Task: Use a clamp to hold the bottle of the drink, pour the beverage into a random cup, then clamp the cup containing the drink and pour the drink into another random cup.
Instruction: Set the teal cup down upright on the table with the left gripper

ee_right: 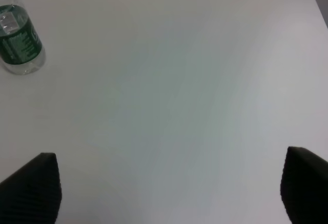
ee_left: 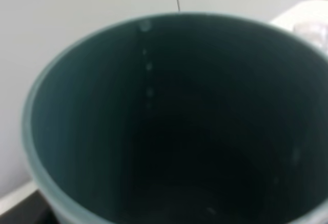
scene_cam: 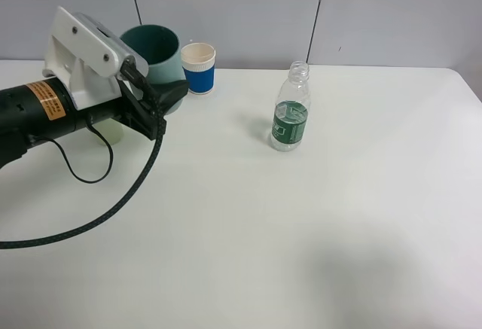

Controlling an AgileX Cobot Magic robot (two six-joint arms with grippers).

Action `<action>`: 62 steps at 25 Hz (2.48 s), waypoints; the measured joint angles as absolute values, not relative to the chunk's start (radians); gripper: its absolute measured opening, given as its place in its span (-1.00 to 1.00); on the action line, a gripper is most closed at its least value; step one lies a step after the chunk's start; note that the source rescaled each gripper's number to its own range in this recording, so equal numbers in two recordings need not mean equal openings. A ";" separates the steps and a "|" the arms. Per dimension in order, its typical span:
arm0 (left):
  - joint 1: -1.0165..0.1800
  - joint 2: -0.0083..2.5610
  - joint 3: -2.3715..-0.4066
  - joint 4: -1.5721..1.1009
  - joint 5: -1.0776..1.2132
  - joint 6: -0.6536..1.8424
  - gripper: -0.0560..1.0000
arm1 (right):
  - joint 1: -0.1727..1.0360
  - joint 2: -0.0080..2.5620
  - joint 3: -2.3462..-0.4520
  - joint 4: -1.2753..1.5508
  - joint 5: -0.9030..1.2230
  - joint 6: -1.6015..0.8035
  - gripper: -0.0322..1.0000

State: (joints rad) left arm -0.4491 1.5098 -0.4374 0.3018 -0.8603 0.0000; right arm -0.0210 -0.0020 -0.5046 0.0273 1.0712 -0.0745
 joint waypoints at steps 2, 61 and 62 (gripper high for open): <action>-0.449 1.551 -0.437 0.306 -0.867 0.000 -0.85 | -0.021 -0.002 -0.505 0.027 1.071 -0.075 0.61; -0.449 2.082 -0.439 0.432 -1.226 0.013 -0.26 | -0.021 -0.002 -0.505 0.027 1.071 -0.075 0.59; -0.449 2.082 -0.439 0.432 -1.223 0.013 0.00 | -0.021 -0.002 -0.505 0.027 1.071 -0.075 0.59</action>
State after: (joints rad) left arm -0.4491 2.0821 -0.4390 0.4320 -1.2228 0.0130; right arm -0.0210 -0.0020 -0.5046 0.0273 1.0712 -0.0745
